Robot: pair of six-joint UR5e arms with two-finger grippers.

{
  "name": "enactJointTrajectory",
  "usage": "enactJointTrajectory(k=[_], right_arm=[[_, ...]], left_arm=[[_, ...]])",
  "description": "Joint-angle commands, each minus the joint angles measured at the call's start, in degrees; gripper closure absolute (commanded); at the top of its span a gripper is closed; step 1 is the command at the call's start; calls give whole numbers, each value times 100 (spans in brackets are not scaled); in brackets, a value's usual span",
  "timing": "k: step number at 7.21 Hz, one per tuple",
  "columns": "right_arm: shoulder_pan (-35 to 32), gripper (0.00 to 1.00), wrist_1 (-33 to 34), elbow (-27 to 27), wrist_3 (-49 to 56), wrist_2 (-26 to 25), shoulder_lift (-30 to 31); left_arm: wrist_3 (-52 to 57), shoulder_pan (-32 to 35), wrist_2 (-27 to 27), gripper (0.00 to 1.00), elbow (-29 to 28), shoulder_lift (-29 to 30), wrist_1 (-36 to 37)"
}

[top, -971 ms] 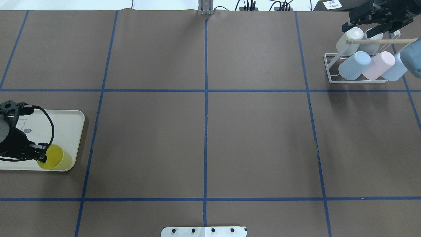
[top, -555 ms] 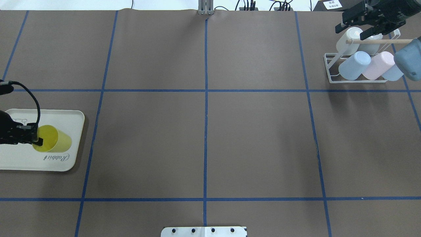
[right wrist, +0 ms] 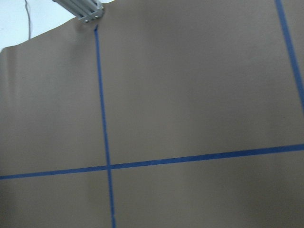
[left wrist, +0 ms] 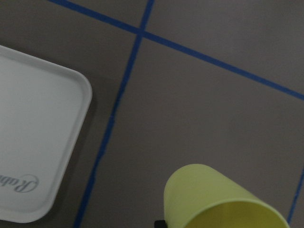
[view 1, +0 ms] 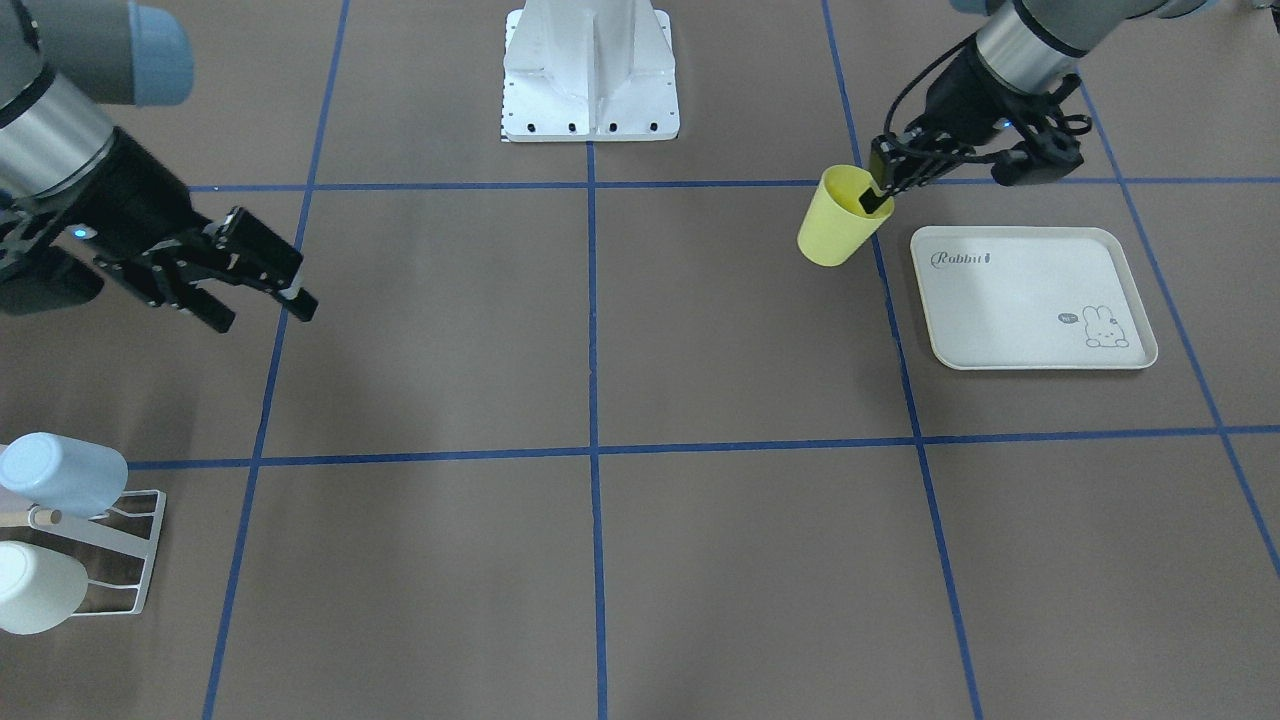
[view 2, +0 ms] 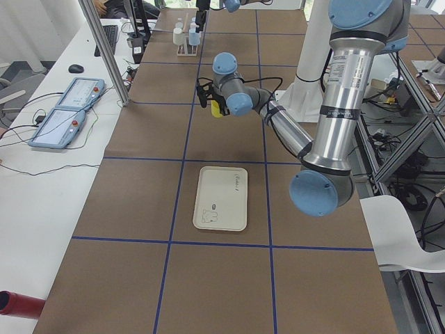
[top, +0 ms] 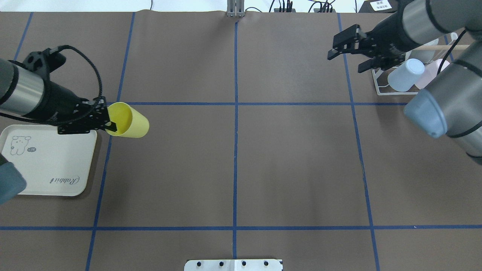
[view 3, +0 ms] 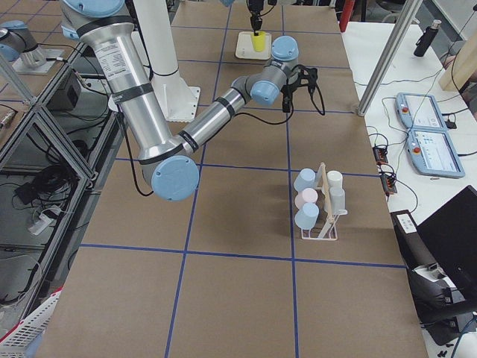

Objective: Transfer IKEA cup to right arm and place on rack

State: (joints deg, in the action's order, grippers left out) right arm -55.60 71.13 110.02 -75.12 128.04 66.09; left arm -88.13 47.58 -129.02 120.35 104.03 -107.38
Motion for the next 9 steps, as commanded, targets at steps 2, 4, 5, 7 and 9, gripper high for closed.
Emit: enactJointTrajectory(k=[2, 4, 5, 7, 9], right_arm=[[724, 2, -2680, 345, -2683, -314, 9], [980, 3, -4679, 39, -3787, -350, 36], [1007, 3, -5244, -120, -3930, -367, 36], [1182, 3, -5836, -227, -4079, -708, -8], [1558, 3, -6363, -227, -4098, -1112, -26]], left_arm=[[-2077, -371, 34, 100, -798, 671, -2738], [-3765, -398, 357, 100, -1748, 671, -5842], [-4521, -616, 856, 100, -2039, 680, -7074], [-5508, -1318, 1694, 100, -2104, 802, -8278], [-6107, -1593, 1809, 100, -2086, 1109, -8535]])
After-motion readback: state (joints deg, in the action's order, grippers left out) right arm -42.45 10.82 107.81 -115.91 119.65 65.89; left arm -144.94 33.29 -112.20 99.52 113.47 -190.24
